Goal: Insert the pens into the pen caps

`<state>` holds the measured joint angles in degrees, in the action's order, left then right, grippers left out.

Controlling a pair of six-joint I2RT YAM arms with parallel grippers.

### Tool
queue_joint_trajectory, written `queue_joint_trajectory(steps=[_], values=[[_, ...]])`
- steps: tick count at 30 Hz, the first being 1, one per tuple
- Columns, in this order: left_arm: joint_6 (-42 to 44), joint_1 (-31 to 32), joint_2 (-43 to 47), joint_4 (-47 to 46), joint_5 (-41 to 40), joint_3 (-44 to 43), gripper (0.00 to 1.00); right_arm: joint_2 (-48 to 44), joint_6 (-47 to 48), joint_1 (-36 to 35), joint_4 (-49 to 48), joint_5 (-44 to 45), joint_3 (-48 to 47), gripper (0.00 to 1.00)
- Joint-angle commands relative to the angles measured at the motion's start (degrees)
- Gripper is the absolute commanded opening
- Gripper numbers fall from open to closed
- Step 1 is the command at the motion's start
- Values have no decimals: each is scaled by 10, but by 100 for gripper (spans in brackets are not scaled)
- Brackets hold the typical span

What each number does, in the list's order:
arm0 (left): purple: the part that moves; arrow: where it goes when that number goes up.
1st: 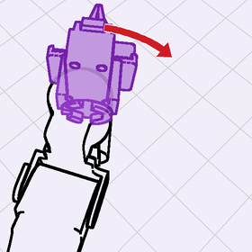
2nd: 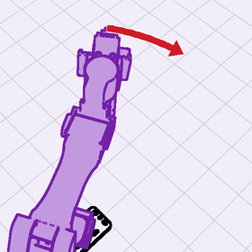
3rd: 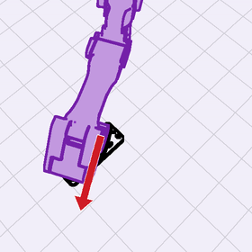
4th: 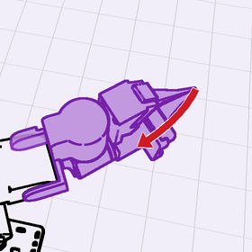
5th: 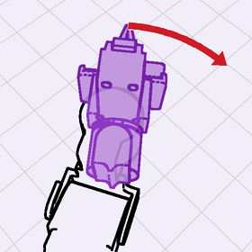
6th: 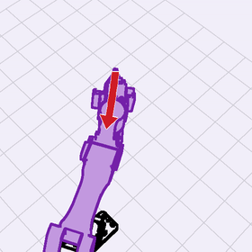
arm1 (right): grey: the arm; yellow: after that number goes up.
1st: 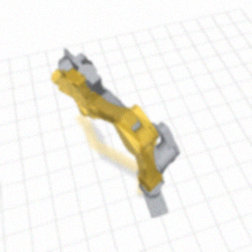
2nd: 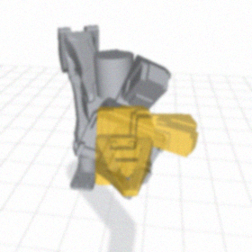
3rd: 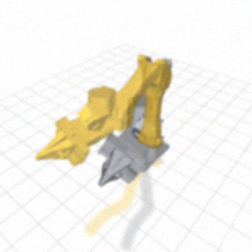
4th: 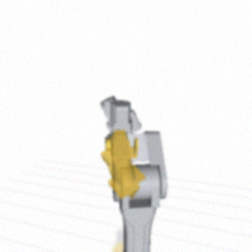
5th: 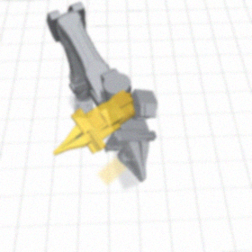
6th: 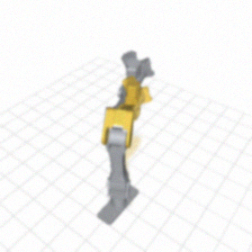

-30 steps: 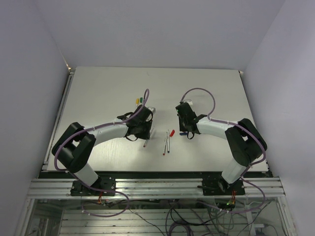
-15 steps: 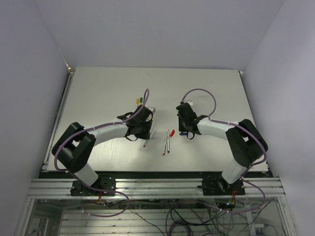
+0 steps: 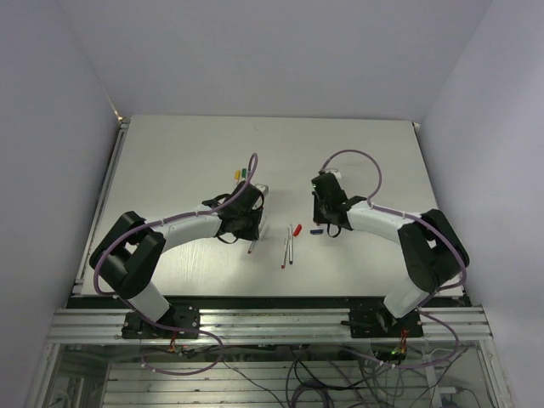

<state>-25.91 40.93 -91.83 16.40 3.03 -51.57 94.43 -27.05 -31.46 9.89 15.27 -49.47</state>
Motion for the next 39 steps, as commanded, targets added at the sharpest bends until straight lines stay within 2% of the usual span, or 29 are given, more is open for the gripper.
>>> queue_joint_trajectory(steps=[1,11,15,20,33,39], values=[[5,-3,18,-35,-20,-1,7,-59,1,24,-48,-22,-1,0],[6,-4,27,-128,-7,0,7,-155,0,49,-173,-43,40,0],[16,-3,39,-194,30,3,7,-191,4,52,-229,-47,58,0],[34,0,65,-301,65,23,7,-232,1,53,-352,-60,105,0],[71,51,136,-461,86,65,7,-260,-54,53,-665,-104,200,0],[57,60,127,-491,103,55,7,-267,-58,53,-728,-123,204,0]])
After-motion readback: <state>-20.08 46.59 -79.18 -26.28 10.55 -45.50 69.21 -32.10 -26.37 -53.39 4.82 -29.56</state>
